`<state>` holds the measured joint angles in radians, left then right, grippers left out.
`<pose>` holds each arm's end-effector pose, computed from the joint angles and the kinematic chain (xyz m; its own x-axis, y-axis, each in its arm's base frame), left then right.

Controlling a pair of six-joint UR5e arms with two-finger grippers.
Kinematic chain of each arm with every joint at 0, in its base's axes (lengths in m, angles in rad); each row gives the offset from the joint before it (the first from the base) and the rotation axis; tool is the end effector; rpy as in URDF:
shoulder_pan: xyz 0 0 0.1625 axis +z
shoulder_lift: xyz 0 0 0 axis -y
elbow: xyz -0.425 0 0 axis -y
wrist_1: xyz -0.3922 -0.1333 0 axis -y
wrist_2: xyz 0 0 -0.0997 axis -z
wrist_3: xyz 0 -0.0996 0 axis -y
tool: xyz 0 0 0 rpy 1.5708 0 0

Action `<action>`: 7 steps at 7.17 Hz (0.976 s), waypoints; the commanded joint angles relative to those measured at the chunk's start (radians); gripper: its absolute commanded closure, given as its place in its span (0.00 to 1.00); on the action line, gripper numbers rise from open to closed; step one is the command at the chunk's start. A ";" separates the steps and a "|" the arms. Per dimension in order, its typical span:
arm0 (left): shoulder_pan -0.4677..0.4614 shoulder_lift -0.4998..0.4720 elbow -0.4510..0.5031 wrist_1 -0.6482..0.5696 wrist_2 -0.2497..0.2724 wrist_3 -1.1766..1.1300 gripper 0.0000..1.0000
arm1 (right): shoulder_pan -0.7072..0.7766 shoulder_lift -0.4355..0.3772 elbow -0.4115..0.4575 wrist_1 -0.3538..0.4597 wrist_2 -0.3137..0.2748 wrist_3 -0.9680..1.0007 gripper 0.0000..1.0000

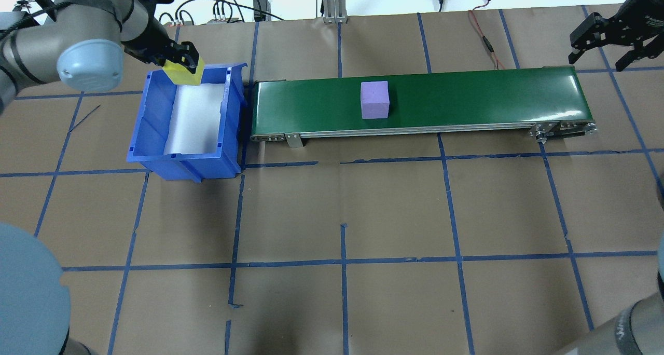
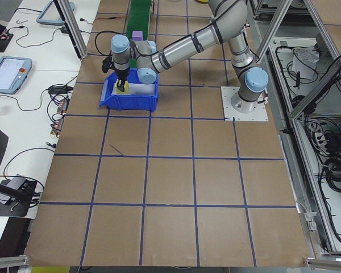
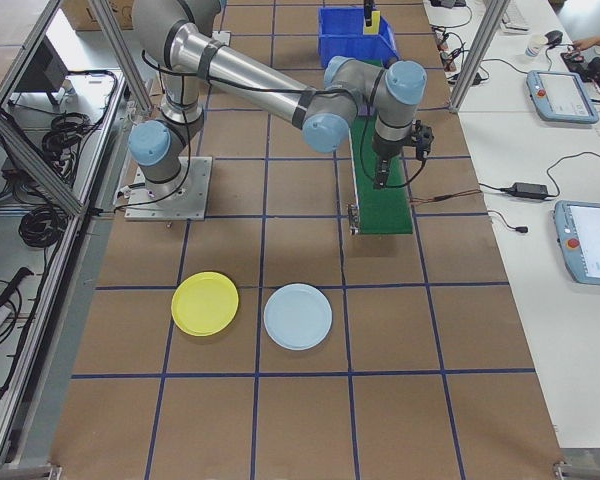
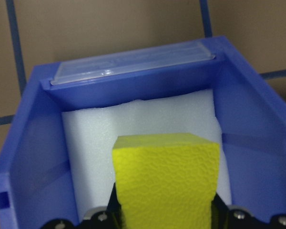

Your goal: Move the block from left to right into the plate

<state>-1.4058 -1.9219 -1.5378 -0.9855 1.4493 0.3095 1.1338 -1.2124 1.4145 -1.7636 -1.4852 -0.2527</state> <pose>-0.0381 -0.6561 0.3699 -0.9859 0.1646 0.0309 0.1489 0.9463 -0.2871 -0.1390 -0.6327 0.3816 -0.9795 0.1825 -0.0851 0.1842 0.9828 -0.0124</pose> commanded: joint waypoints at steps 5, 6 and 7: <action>-0.179 -0.020 -0.028 -0.013 -0.069 -0.328 0.64 | 0.000 0.025 0.020 -0.017 0.034 -0.026 0.00; -0.189 -0.061 -0.030 -0.007 -0.069 -0.340 0.63 | 0.000 0.025 0.020 -0.017 0.034 -0.029 0.00; -0.221 -0.078 -0.033 0.019 -0.069 -0.374 0.60 | 0.000 0.027 0.020 -0.017 0.034 -0.028 0.00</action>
<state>-1.5987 -1.9667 -1.5669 -0.9882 1.3815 -0.0302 1.1336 -1.1869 1.4342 -1.7809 -1.4513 -0.2795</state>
